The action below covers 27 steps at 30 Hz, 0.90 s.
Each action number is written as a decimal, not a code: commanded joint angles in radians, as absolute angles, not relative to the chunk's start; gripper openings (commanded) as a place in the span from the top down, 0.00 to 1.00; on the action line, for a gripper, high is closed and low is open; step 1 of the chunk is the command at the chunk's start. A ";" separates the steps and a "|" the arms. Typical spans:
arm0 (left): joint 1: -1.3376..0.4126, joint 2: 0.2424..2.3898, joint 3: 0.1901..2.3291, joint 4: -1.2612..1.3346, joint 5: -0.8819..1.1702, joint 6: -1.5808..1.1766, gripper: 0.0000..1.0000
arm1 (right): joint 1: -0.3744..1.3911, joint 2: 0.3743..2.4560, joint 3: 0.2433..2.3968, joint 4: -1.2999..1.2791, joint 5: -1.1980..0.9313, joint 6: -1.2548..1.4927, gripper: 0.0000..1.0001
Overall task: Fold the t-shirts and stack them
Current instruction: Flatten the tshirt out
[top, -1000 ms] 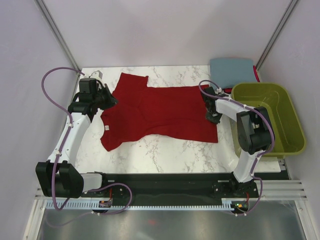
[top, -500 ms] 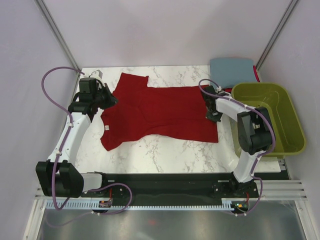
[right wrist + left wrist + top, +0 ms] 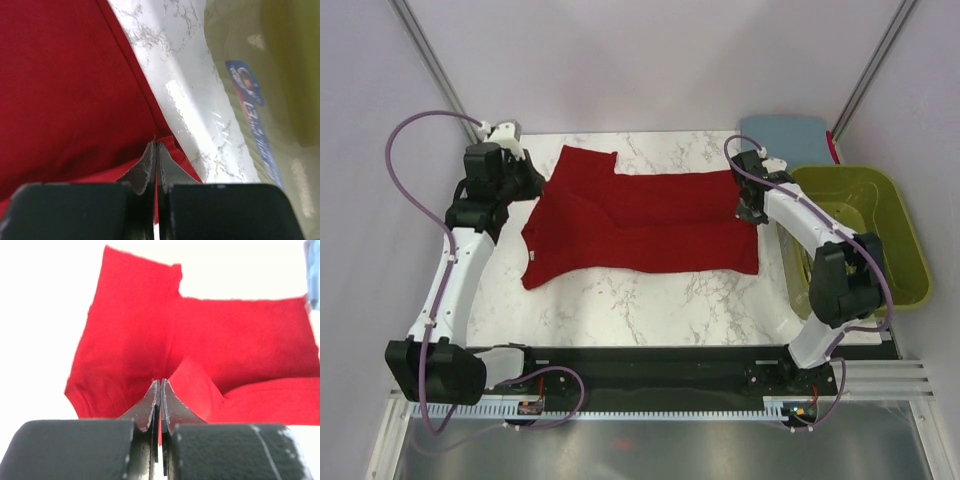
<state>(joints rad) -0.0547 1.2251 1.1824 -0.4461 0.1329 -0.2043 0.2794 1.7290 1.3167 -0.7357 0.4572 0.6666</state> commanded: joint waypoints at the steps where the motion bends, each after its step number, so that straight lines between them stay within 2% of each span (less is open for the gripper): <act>1: -0.058 1.166 1.366 -0.359 0.115 -0.083 0.98 | 0.285 1.591 1.443 -0.770 0.469 0.604 1.00; 7: -0.058 1.091 1.581 -0.405 0.138 -0.143 0.98 | 0.287 1.364 1.581 -0.798 0.445 0.577 1.00; 18: -0.058 0.761 1.641 -0.388 0.196 -0.325 0.98 | 0.287 0.803 1.502 -0.683 0.316 0.615 1.00; 22: -0.058 0.701 1.684 -0.406 0.184 -0.342 0.98 | 0.287 0.746 1.558 -0.727 0.282 0.626 1.00; 27: -0.058 0.719 1.695 -0.430 0.175 -0.311 0.98 | 0.288 0.814 1.620 -0.741 0.298 0.583 1.00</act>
